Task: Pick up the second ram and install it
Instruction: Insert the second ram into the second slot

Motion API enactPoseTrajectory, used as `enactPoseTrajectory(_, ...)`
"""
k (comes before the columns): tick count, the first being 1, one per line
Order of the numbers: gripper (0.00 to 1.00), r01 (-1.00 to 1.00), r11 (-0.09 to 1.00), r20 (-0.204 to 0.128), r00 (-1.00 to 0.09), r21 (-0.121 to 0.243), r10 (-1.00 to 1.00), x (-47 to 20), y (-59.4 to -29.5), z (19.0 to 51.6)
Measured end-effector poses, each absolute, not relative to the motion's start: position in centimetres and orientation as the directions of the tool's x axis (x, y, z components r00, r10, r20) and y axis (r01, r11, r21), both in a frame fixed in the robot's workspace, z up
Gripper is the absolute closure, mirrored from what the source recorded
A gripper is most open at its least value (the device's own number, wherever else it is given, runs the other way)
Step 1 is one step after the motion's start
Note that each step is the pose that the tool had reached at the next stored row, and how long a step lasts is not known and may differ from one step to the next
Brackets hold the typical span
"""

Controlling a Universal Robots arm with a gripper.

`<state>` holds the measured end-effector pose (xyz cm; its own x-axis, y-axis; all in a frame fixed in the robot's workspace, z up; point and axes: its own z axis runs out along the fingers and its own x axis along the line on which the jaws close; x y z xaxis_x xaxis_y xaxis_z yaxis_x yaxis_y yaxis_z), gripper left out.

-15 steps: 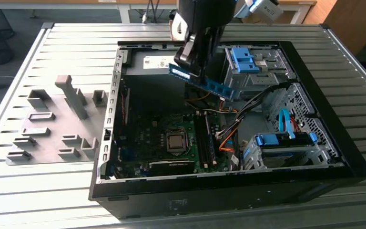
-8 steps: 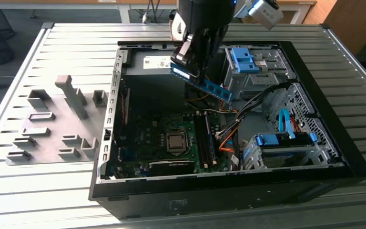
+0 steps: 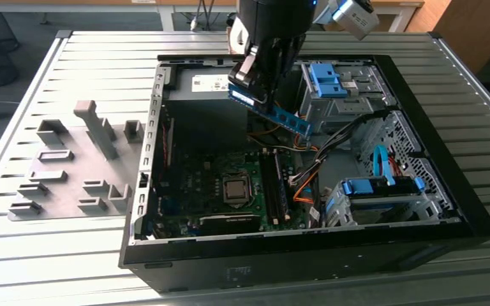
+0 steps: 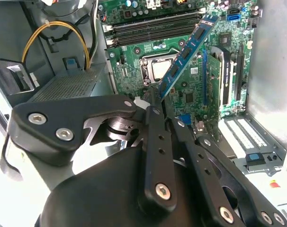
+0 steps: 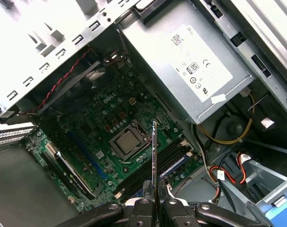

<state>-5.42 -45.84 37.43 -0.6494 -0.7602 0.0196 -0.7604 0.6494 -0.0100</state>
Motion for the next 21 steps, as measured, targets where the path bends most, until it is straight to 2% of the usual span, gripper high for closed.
enactPoseTrajectory(9,0.86,-0.751,0.661,0.02,-0.661,-0.01,-0.75,-5.42,-45.83,37.42)
enactPoseTrajectory(21,0.86,-0.601,0.799,0.02,-0.799,-0.011,-0.601,-5.42,-45.83,37.22)
